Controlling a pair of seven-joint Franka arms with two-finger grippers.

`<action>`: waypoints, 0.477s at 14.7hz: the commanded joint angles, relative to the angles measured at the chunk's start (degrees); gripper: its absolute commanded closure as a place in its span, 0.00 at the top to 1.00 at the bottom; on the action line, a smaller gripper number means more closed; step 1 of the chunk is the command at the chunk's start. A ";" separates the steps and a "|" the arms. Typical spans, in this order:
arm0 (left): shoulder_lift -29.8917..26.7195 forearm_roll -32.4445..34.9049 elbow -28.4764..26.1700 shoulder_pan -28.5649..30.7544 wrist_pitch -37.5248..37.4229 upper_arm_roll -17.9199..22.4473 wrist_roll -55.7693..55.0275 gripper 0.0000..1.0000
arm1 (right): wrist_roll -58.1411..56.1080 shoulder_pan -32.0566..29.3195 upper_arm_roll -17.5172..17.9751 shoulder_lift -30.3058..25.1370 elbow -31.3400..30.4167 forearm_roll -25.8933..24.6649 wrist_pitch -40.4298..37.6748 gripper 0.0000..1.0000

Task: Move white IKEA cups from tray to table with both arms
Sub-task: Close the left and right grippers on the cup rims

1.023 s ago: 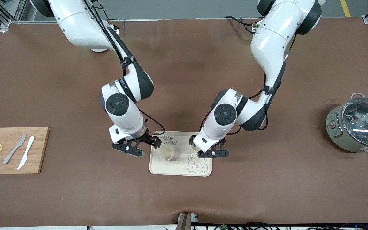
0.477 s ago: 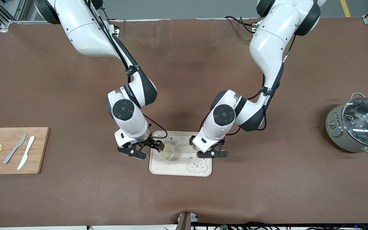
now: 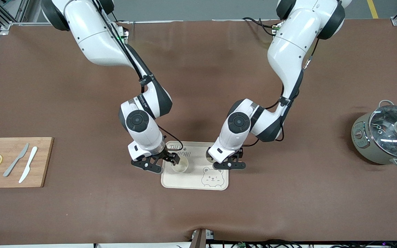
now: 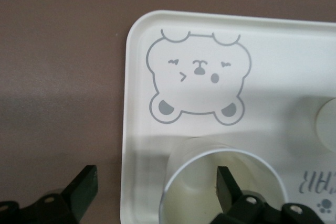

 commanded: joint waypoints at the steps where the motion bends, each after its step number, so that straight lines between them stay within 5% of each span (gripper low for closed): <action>1: -0.62 1.67 -1.33 -0.59 1.51 0.71 -1.50 1.00 | 0.71 0.70 -0.39 1.41 2.14 -0.40 -0.02 1.00; 5: -0.88 0.54 -1.25 -0.59 1.42 0.53 -2.98 1.00 | 0.89 1.05 -0.39 2.90 2.41 -0.49 2.08 1.00; 6: -0.97 -0.43 -1.16 -0.42 1.42 0.36 -5.34 0.88 | 1.23 1.14 -0.39 3.17 2.32 -0.49 2.35 1.00; 7: -1.23 -1.40 -1.24 -0.42 1.16 0.27 -8.76 0.21 | 1.24 1.14 -0.39 3.43 2.49 -0.49 2.35 1.00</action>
